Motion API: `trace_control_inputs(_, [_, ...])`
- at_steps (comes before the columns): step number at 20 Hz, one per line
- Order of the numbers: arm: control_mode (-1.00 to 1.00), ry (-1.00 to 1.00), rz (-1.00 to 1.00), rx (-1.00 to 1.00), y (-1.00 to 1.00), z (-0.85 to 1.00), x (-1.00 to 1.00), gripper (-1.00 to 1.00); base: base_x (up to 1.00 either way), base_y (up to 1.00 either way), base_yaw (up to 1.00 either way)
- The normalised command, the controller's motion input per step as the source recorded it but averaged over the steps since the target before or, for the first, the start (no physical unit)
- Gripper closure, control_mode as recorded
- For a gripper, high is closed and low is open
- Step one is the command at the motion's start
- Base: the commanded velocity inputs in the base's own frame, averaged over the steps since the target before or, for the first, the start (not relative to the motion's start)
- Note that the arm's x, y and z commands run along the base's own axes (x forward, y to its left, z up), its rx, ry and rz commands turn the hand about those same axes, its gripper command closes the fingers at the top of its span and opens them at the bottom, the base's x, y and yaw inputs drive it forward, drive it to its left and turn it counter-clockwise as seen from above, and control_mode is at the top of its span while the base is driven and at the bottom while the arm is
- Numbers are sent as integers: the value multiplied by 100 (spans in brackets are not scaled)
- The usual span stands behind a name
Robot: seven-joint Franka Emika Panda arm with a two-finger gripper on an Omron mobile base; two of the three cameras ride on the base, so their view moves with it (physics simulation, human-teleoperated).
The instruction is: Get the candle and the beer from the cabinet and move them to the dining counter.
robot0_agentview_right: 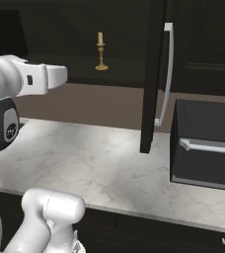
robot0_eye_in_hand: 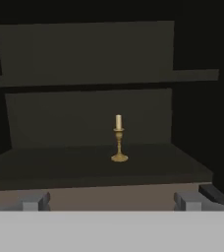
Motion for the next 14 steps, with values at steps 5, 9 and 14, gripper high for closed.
trace_control_inputs(5, [-100,-3,0,0,0,0,32,-100,0,0,0])
trace_control_inputs(9, [-100,0,0,0,0,0,35,-100,0,0,0])
trace_control_inputs(14, [-100,0,0,0,0,4,41,-100,0,0,0])
